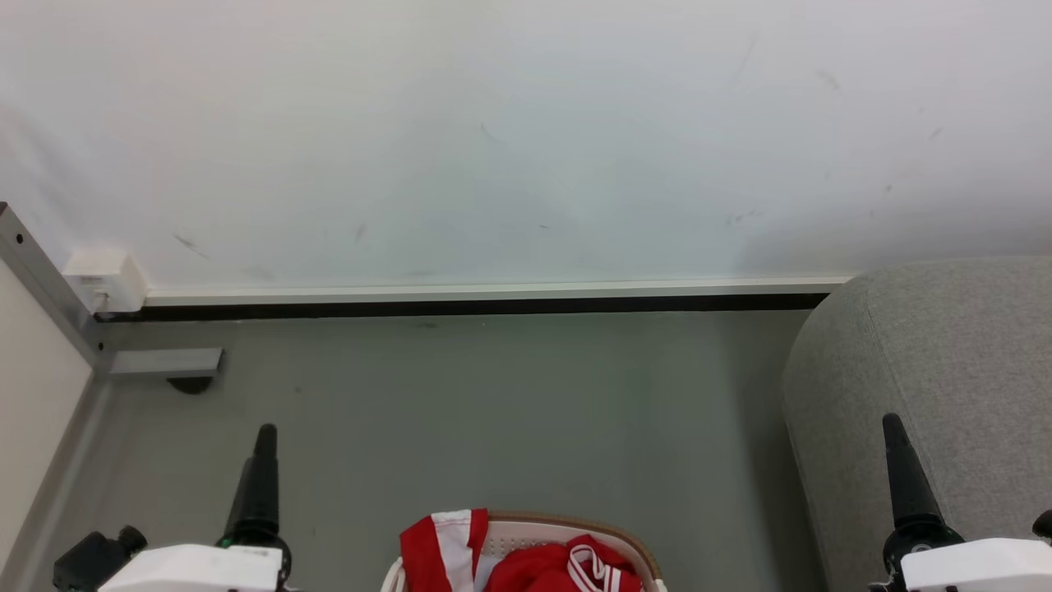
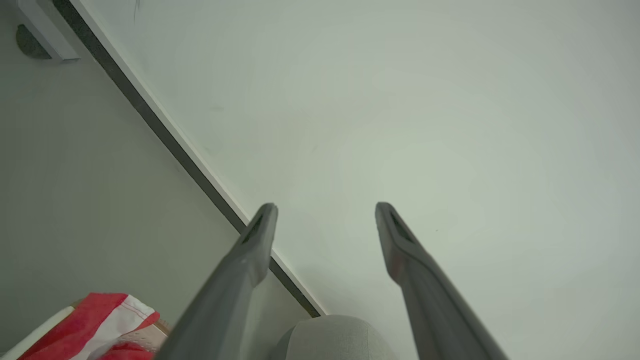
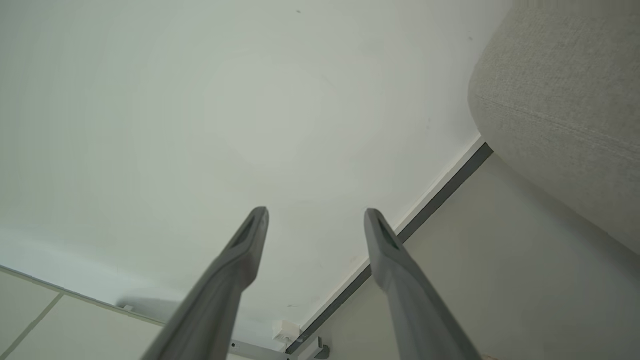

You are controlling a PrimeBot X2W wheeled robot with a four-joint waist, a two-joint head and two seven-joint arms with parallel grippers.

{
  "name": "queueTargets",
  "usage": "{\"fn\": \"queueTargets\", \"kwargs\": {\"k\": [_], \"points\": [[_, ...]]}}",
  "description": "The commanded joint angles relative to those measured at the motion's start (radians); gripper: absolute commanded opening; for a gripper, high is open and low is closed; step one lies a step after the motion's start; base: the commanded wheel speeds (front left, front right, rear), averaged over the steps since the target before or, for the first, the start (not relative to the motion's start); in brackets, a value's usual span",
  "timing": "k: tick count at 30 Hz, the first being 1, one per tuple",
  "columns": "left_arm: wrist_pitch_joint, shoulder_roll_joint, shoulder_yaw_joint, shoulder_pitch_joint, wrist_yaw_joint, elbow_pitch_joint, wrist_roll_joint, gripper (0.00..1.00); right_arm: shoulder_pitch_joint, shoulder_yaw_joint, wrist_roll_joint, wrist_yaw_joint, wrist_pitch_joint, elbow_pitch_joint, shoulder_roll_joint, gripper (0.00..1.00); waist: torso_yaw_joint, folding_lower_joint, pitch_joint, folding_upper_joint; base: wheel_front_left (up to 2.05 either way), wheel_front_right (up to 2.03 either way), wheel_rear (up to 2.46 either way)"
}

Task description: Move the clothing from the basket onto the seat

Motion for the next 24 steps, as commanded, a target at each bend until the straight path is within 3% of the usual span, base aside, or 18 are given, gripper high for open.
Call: {"fn": "queueTargets", "kwargs": {"k": [1, 13, 24], "points": [[-0.01, 0.008, -0.001, -0.004, 0.009, -0.023, 0.048, 1.0, -0.026, 0.007, -0.044, 0.0, -0.011, -0.021, -0.01, 1.0, -0.001, 0.0, -0.001, 0.0, 0.0, 0.0, 0.0], [-0.051, 0.009, -0.043, 0.014, 0.069, -0.022, 0.327, 1.0, -0.024, 0.049, -0.363, -0.001, -0.051, -0.018, -0.03, 1.0, -0.014, 0.0, -0.008, 0.0, 0.0, 0.0, 0.0], [-0.086, 0.014, -0.087, 0.015, 0.111, 0.026, 0.515, 1.0, -0.03, 0.102, -0.517, -0.001, -0.085, 0.03, -0.033, 1.0, -0.024, 0.0, -0.017, 0.0, 0.0, 0.0, 0.0]]}}
